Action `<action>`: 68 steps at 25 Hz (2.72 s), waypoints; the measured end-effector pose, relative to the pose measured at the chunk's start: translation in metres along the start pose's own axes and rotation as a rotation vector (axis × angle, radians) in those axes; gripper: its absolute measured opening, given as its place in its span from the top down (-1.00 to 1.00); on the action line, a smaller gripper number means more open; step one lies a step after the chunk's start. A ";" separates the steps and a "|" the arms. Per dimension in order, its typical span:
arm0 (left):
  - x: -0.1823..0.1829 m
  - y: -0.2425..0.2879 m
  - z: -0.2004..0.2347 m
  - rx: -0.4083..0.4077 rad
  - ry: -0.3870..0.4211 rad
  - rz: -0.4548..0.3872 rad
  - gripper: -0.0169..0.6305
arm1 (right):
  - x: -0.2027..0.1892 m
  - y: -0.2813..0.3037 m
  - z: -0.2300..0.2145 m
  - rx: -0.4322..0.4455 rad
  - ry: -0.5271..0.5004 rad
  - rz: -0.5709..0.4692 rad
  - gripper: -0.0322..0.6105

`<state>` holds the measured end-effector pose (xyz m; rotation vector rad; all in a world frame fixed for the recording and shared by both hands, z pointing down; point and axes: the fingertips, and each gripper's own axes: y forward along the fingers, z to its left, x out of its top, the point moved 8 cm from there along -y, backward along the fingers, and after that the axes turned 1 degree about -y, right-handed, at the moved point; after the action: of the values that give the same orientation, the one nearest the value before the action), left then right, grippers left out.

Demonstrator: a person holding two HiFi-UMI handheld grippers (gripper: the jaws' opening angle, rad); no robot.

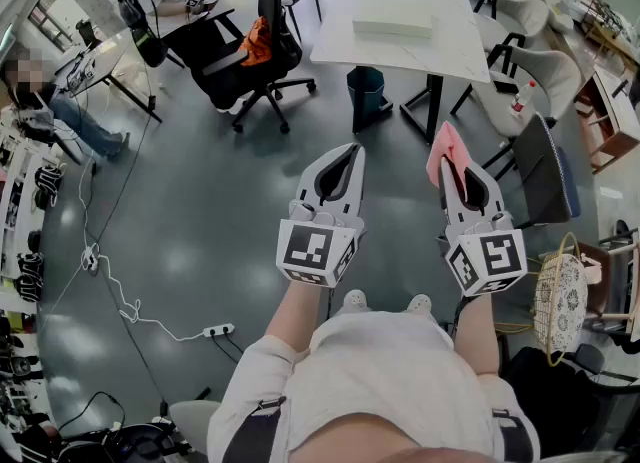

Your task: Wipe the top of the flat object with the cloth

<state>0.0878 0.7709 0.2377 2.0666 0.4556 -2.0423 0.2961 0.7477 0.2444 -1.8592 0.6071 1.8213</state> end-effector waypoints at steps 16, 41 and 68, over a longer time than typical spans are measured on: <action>-0.003 -0.008 0.042 -0.044 -0.026 -0.008 0.91 | -0.002 0.027 0.036 -0.031 -0.009 0.002 0.82; -0.023 0.122 0.102 -0.091 -0.026 0.008 0.91 | -0.009 0.146 -0.035 -0.044 0.012 -0.010 0.82; -0.035 0.348 0.149 -0.070 -0.009 -0.016 0.91 | -0.012 0.325 -0.195 0.094 0.025 -0.005 0.83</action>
<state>0.0714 0.3911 0.2430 2.0191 0.5364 -2.0138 0.2537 0.3711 0.2519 -1.8220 0.6848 1.7382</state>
